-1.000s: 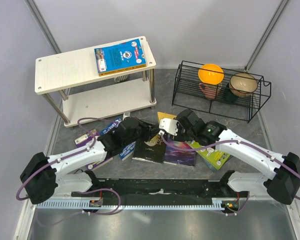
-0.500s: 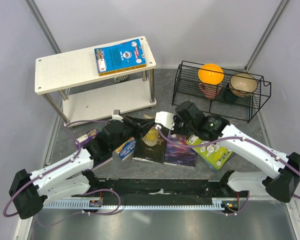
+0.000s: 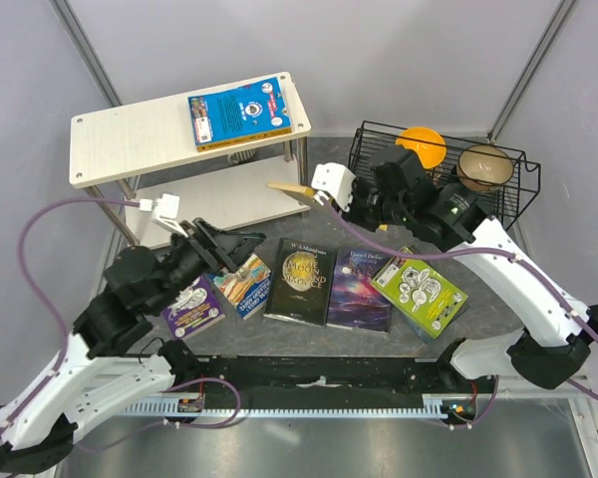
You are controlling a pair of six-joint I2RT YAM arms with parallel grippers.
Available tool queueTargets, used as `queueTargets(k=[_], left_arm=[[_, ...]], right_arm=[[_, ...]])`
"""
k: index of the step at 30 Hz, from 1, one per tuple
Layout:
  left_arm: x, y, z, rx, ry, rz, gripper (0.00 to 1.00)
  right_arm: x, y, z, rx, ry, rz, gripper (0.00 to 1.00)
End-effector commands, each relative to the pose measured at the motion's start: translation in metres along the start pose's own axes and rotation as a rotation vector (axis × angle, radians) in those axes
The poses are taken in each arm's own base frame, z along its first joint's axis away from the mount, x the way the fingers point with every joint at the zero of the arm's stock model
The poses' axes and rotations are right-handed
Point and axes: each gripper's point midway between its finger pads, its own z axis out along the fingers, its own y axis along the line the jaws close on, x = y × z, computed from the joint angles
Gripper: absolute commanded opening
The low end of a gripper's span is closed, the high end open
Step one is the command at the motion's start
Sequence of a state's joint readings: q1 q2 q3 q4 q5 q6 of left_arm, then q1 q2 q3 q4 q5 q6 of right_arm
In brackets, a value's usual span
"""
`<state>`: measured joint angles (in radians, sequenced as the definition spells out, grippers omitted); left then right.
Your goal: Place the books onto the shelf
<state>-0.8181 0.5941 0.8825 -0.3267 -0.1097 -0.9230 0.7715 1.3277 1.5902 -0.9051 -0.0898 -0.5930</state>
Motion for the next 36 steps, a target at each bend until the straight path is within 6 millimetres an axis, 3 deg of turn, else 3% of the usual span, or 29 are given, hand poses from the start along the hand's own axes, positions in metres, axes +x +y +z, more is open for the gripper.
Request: queueTargets(k=[1,3,4,5,6,8,9,11,12,18,20,21,22,24,25,26,27,33,36], left_arm=[[-0.027,0.025,-0.031,-0.146,0.003,0.439,0.74],[-0.037,0.025,-0.037,-0.180,-0.010,0.479,0.74],[-0.041,0.032,-0.041,-0.222,-0.016,0.506,0.75],[-0.045,0.032,-0.043,-0.233,-0.025,0.517,0.75],[-0.049,0.035,-0.045,-0.254,-0.038,0.533,0.75],[-0.055,0.036,-0.050,-0.275,-0.051,0.544,0.75],[-0.058,0.038,-0.052,-0.286,-0.063,0.552,0.76],[-0.061,0.038,-0.055,-0.294,-0.076,0.554,0.76],[-0.063,0.039,-0.056,-0.302,-0.086,0.557,0.77],[-0.062,0.044,-0.059,-0.313,-0.099,0.529,0.77],[-0.058,0.047,-0.058,-0.312,-0.088,0.523,0.77],[-0.056,0.047,-0.058,-0.307,-0.083,0.519,0.77],[-0.053,0.048,-0.058,-0.308,-0.074,0.519,0.77],[-0.053,0.048,-0.060,-0.303,-0.074,0.516,0.77],[-0.053,0.049,-0.060,-0.305,-0.076,0.515,0.77],[-0.054,0.048,-0.062,-0.302,-0.082,0.512,0.77],[-0.054,0.050,-0.063,-0.308,-0.085,0.511,0.77],[-0.054,0.054,-0.071,-0.311,-0.105,0.491,0.77],[-0.053,0.056,-0.072,-0.320,-0.101,0.490,0.77]], right_arm=[[-0.070,-0.031,-0.042,0.074,-0.203,-0.014,0.00],[-0.081,-0.040,-0.049,0.100,-0.217,-0.027,0.00],[-0.094,-0.050,-0.064,0.136,-0.253,-0.036,0.00],[-0.098,-0.057,-0.066,0.161,-0.250,-0.043,0.00],[-0.113,-0.068,-0.085,0.203,-0.293,-0.051,0.00],[-0.121,-0.079,-0.090,0.240,-0.298,-0.061,0.00],[-0.135,-0.088,-0.109,0.284,-0.342,-0.067,0.00],[-0.144,-0.098,-0.111,0.321,-0.350,-0.086,0.00],[-0.154,-0.108,-0.126,0.371,-0.380,-0.094,0.00],[-0.184,-0.149,-0.130,0.578,-0.431,-0.131,0.00],[-0.189,-0.160,-0.117,0.615,-0.419,-0.123,0.00],[-0.200,-0.167,-0.126,0.651,-0.457,-0.129,0.00],[-0.203,-0.172,-0.113,0.662,-0.443,-0.134,0.00],[-0.216,-0.183,-0.119,0.717,-0.484,-0.139,0.00],[-0.218,-0.187,-0.103,0.717,-0.471,-0.145,0.00],[-0.221,-0.189,-0.101,0.724,-0.481,-0.147,0.00],[-0.227,-0.191,-0.100,0.734,-0.500,-0.149,0.00],[-0.235,-0.187,-0.045,0.707,-0.478,-0.167,0.00],[-0.241,-0.182,-0.029,0.705,-0.475,-0.185,0.00]])
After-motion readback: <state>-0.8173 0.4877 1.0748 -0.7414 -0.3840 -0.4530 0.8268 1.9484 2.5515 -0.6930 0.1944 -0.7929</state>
